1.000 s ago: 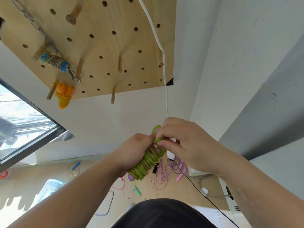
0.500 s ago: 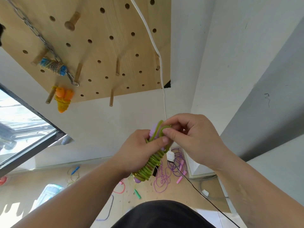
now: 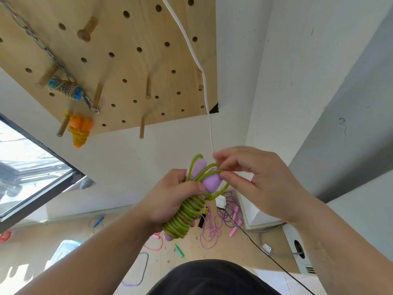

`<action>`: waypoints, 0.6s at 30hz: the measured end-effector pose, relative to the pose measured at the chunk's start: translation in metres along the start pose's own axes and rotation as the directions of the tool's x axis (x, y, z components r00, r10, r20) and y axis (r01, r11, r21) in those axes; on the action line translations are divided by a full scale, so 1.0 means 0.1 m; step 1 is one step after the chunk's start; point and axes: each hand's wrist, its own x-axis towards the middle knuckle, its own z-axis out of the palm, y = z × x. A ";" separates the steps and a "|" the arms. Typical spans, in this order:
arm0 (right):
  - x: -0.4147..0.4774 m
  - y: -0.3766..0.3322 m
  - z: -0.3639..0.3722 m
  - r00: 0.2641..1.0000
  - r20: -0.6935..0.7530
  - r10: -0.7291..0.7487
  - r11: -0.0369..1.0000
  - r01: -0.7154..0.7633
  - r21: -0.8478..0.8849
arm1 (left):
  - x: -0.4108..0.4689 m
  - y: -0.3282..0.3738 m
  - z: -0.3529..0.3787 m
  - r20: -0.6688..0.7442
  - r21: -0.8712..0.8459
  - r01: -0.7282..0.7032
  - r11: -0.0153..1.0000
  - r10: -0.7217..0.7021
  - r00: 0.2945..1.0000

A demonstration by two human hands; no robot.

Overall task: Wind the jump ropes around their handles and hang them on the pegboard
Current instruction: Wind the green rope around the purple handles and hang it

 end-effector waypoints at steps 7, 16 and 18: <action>0.02 -0.03 0.05 0.987 0.014 0.160 0.915 -0.154 0.372 | 0.05 0.00 -0.08 0.209 -0.083 0.017 0.996 0.001 0.978; 0.12 -0.07 0.11 0.980 0.081 0.179 0.700 -0.185 0.690 | 0.12 -0.06 -0.17 0.457 -0.198 -0.026 0.980 0.116 0.882; 0.14 -0.07 0.12 0.978 0.122 0.168 0.644 -0.203 0.738 | 0.15 -0.05 -0.19 0.489 -0.173 -0.046 0.984 0.126 0.863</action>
